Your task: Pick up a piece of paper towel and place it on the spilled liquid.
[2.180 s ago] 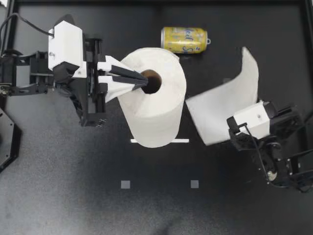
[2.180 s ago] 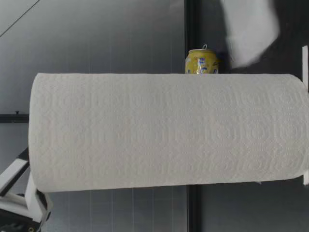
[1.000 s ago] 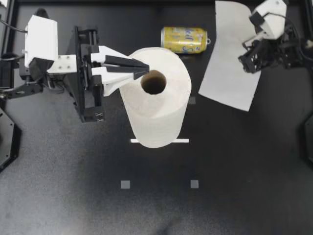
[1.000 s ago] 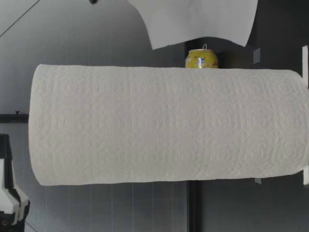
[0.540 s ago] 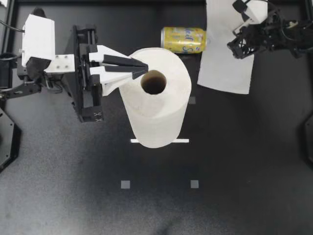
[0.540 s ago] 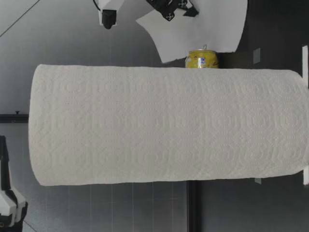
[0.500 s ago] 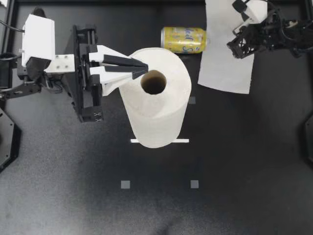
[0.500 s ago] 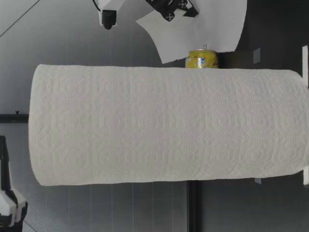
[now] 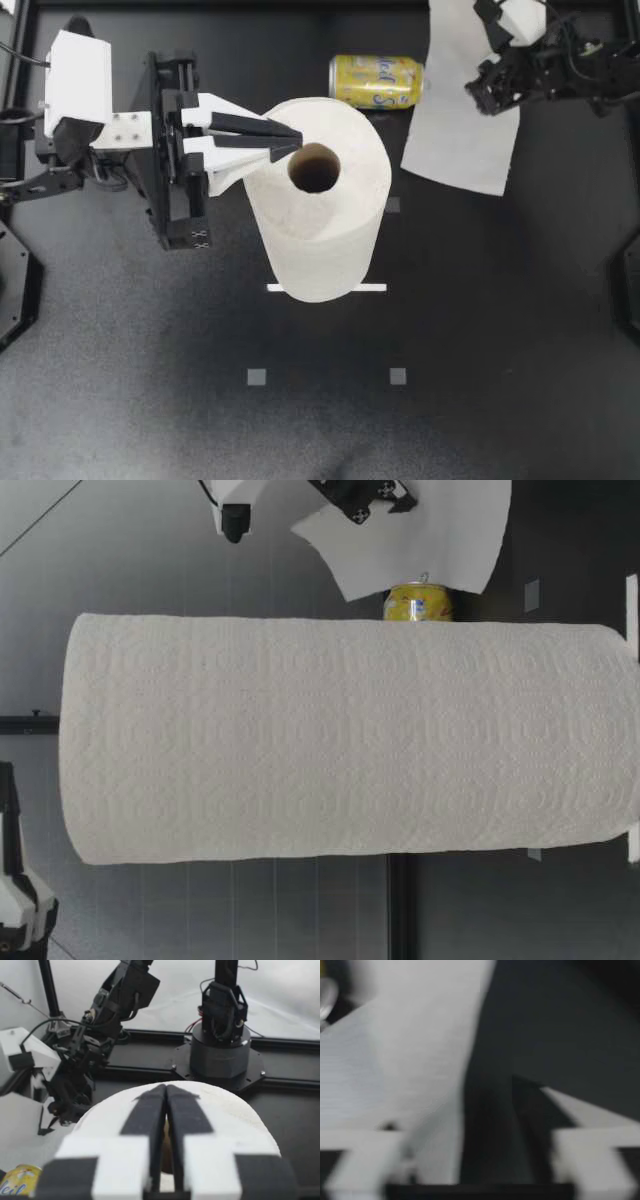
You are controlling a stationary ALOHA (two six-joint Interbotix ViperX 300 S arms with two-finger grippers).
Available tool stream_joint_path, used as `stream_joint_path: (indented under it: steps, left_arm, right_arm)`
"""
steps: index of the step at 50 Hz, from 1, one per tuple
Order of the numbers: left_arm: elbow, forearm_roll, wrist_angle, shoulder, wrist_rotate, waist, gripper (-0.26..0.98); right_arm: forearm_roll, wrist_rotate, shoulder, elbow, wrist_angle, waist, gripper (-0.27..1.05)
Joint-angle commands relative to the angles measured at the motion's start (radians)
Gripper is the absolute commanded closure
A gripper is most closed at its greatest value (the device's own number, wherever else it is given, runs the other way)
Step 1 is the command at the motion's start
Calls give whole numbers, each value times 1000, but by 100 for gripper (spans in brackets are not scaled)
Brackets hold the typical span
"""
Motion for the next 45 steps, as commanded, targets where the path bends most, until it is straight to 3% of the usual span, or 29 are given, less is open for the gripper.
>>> stream_joint_path:
  steps: [1, 11, 27, 34, 45]
  left_arm:
    - [-12, 2, -5, -18, 2, -2, 60]
    - [-17, 2, -5, -18, 5, -2, 60]
    - [-6, 2, -5, -25, 0, -2, 60]
    - [-5, 3, -11, -43, 8, -3, 60]
    - [2, 23, -63, -84, 15, -41, 60]
  right_arm:
    - [-3, -8, -12, -32, 114, 26, 7]
    - [5, -94, -3, -71, 403, 114, 8]
    - [91, -192, -37, -124, 468, 225, 8]
    - [110, -209, -175, -115, 584, 387, 9]
    - [250, -210, -410, -95, 646, 634, 14]
